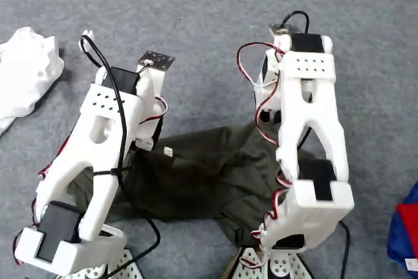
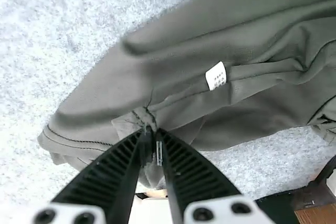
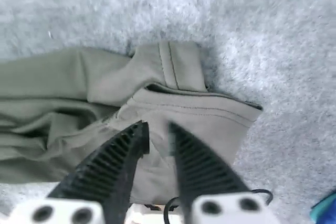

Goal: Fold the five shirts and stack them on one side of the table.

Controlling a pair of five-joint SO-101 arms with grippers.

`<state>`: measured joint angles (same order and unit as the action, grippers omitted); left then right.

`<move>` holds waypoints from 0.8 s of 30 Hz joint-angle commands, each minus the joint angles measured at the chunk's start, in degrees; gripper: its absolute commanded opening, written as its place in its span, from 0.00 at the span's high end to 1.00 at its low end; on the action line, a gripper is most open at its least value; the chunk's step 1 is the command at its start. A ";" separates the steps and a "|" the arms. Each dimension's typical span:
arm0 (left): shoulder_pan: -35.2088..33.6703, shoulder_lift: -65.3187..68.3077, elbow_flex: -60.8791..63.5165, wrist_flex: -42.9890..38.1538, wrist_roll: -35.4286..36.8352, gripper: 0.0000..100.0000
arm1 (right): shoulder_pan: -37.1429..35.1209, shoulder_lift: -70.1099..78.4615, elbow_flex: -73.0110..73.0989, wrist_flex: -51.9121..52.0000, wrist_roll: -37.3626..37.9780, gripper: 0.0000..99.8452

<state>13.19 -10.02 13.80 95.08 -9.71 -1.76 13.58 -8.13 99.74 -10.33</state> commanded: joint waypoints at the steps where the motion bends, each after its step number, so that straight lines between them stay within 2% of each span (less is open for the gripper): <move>1: 0.79 0.04 -1.41 0.26 0.44 0.98 | 0.40 5.05 -3.30 -0.62 -2.46 0.81; 10: 0.44 0.04 3.16 0.26 0.26 0.98 | 0.31 14.73 -12.26 -0.18 -3.96 0.80; 17: 0.70 0.04 2.55 0.35 0.44 0.98 | 0.31 17.27 -12.26 0.35 -8.26 0.80; 24: 0.79 0.04 2.55 0.35 0.44 0.98 | -0.31 14.99 -10.95 2.37 -8.26 0.80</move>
<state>13.19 -10.02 16.97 95.08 -9.71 -1.76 31.25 -18.07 101.05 -17.89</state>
